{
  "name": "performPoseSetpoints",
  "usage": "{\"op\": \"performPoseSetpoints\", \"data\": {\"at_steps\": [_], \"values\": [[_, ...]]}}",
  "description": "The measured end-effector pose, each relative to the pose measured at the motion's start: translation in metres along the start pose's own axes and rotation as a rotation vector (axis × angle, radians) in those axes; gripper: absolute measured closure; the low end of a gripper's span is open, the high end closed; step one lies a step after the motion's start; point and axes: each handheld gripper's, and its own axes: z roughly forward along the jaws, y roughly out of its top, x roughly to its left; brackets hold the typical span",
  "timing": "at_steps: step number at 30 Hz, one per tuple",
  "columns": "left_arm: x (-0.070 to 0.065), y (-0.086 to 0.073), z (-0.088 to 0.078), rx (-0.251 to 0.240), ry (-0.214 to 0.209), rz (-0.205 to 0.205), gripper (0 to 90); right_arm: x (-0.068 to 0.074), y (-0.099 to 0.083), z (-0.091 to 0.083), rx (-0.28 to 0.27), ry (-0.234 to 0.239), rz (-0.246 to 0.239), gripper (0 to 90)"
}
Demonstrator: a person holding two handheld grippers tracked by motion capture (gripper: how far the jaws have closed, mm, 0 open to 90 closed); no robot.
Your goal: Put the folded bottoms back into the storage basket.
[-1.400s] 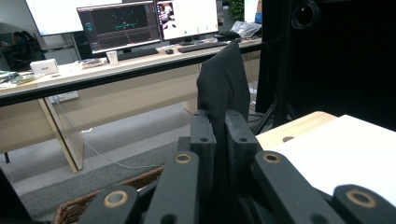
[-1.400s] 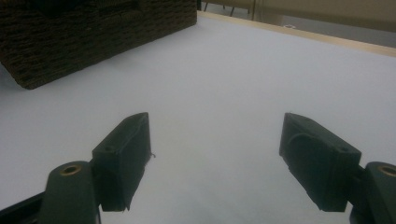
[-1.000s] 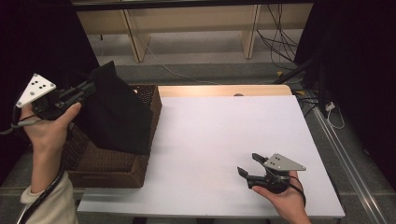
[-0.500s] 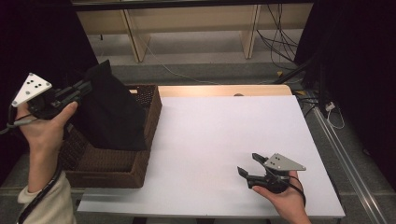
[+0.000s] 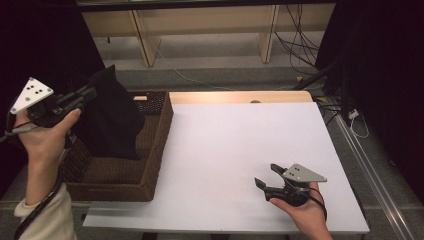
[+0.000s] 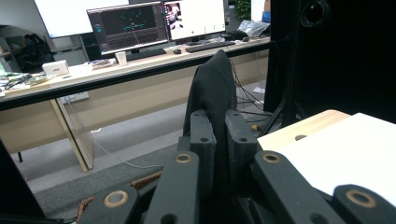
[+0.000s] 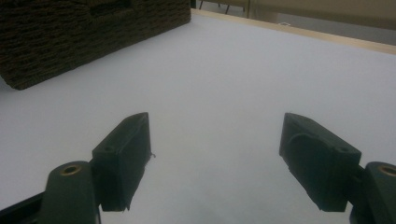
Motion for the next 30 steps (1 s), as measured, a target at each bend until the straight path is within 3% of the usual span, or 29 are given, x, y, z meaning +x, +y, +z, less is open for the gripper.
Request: {"op": "performPoseSetpoints", "data": {"at_steps": [15,30], "values": [[0.006,-0.024,0.003,0.078,-0.114,0.036,82.7,0.000,0.001,-0.001,-0.001,-0.008,0.017,25.8],[0.003,-0.039,0.003,0.102,-0.201,0.080,82.5,-0.002,0.000,-0.001,0.000,-0.019,0.016,25.8]]}}
